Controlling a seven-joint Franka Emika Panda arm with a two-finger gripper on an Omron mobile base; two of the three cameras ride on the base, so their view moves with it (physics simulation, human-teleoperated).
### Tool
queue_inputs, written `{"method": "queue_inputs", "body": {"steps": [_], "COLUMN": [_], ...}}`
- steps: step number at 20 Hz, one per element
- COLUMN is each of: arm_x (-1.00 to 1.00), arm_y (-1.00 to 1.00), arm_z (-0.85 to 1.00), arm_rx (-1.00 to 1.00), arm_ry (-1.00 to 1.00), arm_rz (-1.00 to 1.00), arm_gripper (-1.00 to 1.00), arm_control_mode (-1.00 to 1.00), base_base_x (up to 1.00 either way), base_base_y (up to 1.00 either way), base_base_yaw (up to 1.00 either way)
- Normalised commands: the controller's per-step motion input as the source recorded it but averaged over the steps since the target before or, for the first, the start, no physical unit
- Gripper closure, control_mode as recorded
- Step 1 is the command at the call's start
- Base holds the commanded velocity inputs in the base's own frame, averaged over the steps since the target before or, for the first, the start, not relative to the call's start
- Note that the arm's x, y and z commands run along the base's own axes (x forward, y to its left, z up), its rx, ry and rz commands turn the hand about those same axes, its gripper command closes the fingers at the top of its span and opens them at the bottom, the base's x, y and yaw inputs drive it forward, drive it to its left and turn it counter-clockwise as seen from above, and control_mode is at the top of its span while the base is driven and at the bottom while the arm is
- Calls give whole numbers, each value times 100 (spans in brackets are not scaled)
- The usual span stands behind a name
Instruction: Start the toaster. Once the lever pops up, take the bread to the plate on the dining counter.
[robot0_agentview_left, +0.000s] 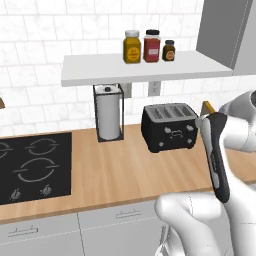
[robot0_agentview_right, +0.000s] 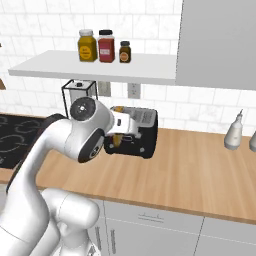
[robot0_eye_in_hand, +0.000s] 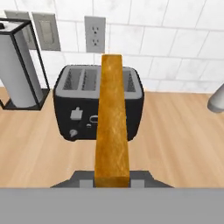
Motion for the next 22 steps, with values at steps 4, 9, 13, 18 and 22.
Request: {"method": "queue_inputs", "body": {"steps": [4,9,13,18,22], "arm_x": [-86,-82,-81,-68,-65], "arm_y": [47,58,47,25,1], "arm_z": [39,25,22,24,25], "arm_rx": [0,0,0,0,0], "arm_ry": [12,11,10,8,4], "arm_rz": [0,0,0,0,0], "arm_gripper": [100,100,100,100,100], "arm_control_mode": [-100,-100,-100,-100,-100], "base_base_x": [0,0,0,0,0], "base_base_y": [0,0,0,0,0], "base_base_yaw": [0,0,0,0,0]}}
